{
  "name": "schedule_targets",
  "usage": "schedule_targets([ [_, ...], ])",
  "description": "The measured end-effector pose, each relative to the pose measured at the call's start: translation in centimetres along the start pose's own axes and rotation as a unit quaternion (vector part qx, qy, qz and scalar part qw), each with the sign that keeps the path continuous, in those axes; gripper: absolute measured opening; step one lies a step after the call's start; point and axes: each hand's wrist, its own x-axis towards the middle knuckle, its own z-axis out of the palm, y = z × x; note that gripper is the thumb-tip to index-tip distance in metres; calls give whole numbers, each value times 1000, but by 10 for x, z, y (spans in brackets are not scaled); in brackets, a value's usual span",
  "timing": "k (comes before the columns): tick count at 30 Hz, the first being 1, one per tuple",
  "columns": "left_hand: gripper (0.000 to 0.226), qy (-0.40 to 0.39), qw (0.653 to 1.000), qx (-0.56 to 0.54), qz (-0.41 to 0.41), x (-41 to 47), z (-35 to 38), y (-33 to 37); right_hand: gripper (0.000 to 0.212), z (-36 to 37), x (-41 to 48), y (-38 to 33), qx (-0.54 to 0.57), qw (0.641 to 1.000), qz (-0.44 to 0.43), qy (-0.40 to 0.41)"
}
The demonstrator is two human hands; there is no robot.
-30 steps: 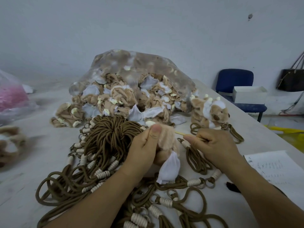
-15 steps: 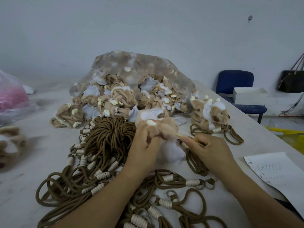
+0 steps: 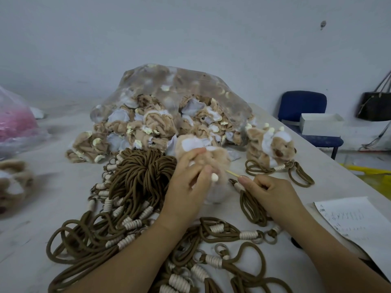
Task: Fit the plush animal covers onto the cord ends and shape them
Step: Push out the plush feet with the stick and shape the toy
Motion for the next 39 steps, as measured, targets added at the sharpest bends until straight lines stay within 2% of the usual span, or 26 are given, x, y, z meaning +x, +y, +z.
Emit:
schedule_targets([
  [2,23,30,1000,-2,-8,1,-1,-3,66,1,-2,-2,30,999,-12,-7],
  [7,60,16,998,-25,-58,0,-1,-7,72,2,-5,-4,62,997,-43,-15],
  [12,72,42,994,-43,-93,3,-1,-7,67,4,-4,-4,102,994,-31,-3],
  [18,50,49,992,-61,-103,3,-4,-5,66,3,-3,-1,89,996,-25,-9],
  [21,49,61,993,-53,-88,3,-5,-5,65,-4,-1,3,33,999,-28,-22],
  [26,45,50,997,24,-49,5,-7,-6,71,-16,1,1,-71,995,-64,-11],
  [30,47,19,998,59,-30,5,-8,-9,69,-17,0,-4,-83,991,-104,-7],
  [33,37,5,998,27,-49,5,-5,-8,69,-11,-3,-6,-23,994,-101,-27],
  [36,29,-30,992,-84,-85,3,0,-6,66,-2,-6,-9,101,992,-52,-49],
  [39,31,-58,988,-128,-57,2,4,-5,59,4,-6,-10,149,987,-25,-59],
])
